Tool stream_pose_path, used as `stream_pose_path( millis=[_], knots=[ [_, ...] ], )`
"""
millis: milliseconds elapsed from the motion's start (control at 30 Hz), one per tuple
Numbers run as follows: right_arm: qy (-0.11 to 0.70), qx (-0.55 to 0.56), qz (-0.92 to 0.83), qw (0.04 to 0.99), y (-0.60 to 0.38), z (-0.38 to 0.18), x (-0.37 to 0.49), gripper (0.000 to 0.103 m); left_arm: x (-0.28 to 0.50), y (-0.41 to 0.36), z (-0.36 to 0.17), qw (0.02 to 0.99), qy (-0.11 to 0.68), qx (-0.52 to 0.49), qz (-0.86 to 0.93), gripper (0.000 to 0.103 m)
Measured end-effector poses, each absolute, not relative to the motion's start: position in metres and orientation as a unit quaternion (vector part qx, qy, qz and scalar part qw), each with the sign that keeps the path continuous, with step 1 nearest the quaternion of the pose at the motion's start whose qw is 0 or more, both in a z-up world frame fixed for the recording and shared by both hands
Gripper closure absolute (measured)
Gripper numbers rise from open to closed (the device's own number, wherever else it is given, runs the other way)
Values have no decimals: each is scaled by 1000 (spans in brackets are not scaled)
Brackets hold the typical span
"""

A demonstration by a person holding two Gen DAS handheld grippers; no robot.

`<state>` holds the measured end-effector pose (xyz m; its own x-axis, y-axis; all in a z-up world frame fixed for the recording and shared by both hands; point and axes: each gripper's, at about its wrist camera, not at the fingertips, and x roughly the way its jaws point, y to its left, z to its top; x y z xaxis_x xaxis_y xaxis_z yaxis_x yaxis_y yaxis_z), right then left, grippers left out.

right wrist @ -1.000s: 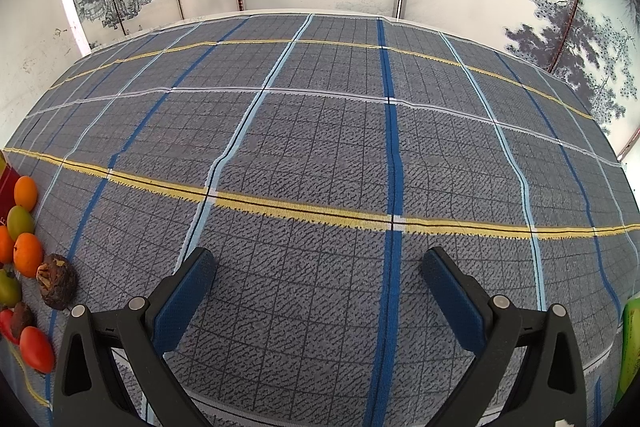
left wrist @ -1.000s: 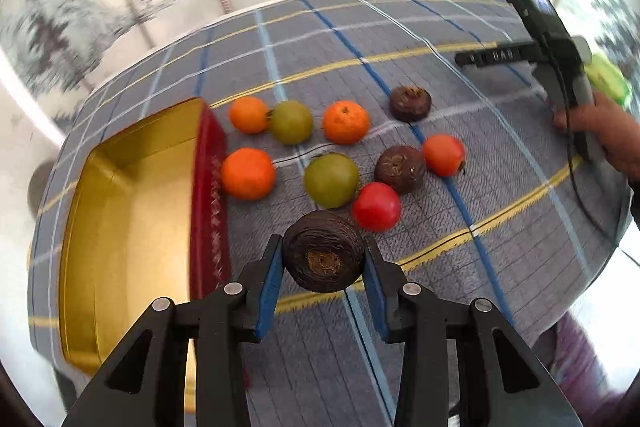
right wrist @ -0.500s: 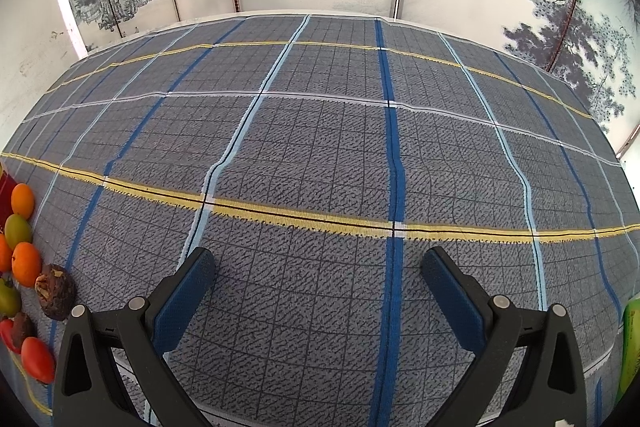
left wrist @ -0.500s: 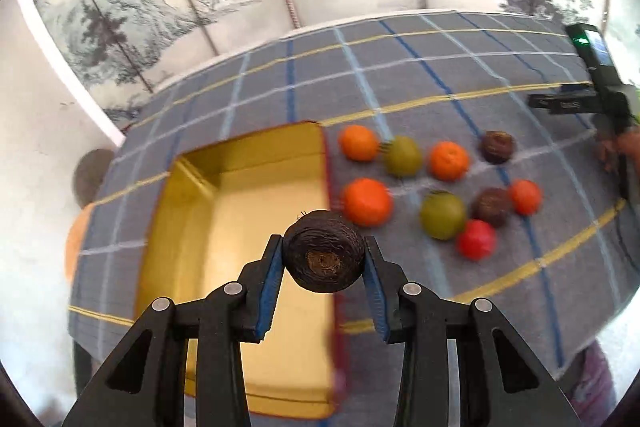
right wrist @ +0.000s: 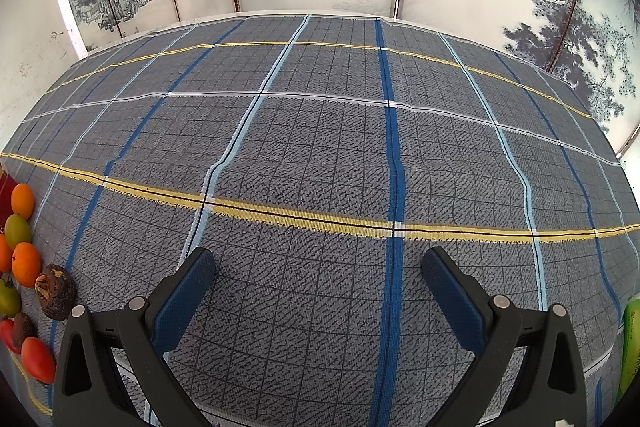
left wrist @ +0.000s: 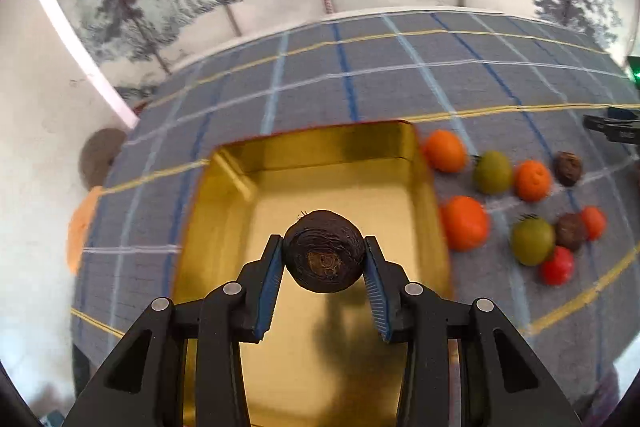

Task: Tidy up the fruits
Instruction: 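Carry the brown fruit over the gold tin and open the left gripper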

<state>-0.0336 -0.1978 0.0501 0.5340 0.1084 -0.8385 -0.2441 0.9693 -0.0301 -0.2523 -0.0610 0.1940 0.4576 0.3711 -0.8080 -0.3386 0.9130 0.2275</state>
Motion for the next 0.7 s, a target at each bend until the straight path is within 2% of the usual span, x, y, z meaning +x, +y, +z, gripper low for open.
stream_pose_path(
  millis=[100, 233, 433, 500, 633, 700],
  knots=[
    [472, -72, 101, 873, -198, 50, -34, 0, -199, -13, 180, 853, 480, 36, 201, 59],
    [472, -72, 101, 873, -198, 50, -34, 0, -167, 48, 144, 859, 476, 54, 182, 46],
    [472, -72, 101, 873, -198, 50, -34, 0, -144, 136, 104, 864, 476, 43, 158, 45],
    [472, -72, 101, 873, -198, 50, -34, 0, -143, 150, 99, 864, 474, 45, 161, 45],
    [472, -72, 101, 873, -198, 50, -34, 0, -142, 159, 96, 866, 471, 35, 166, 36],
    [472, -72, 101, 873, -198, 50, -33, 0, -145, 158, 98, 867, 470, 27, 165, 36]
  ],
)
